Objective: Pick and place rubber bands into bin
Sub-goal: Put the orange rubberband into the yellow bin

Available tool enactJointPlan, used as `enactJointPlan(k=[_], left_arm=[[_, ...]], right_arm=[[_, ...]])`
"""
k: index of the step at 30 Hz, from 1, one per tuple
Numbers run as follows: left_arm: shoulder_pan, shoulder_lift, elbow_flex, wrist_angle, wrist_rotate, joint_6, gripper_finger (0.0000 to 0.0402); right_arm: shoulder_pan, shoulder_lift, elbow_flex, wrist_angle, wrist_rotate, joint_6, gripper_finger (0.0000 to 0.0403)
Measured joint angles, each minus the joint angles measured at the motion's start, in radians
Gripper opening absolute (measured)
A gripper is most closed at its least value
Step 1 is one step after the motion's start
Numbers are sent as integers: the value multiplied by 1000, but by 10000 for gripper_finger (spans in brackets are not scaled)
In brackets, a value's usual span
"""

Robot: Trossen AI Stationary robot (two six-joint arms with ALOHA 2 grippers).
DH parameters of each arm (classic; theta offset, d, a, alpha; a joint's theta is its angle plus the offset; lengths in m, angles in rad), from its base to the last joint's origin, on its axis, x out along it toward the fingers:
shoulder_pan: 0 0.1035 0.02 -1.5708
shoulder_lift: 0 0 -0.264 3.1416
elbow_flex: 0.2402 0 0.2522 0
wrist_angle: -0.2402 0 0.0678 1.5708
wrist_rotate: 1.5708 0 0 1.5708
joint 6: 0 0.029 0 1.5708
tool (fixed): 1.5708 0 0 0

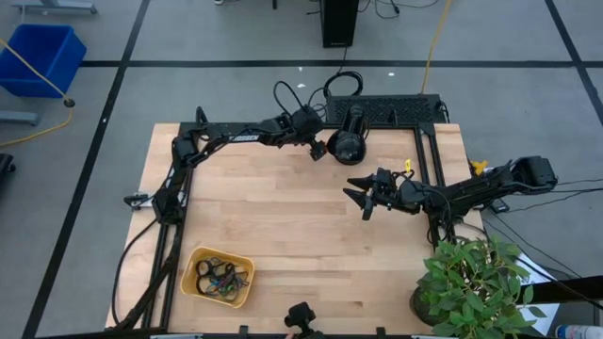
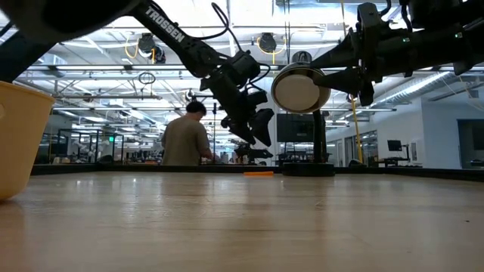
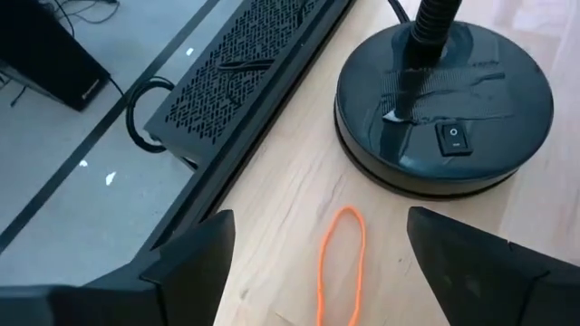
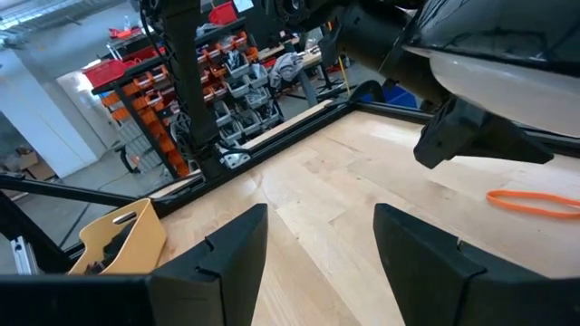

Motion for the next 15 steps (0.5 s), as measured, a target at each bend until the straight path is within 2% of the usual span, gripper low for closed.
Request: enactJointPlan(k=[15], left_arm=[[12, 0, 0, -28, 4, -142, 332]], right_arm=[[0, 0, 0, 0, 0, 0, 196]])
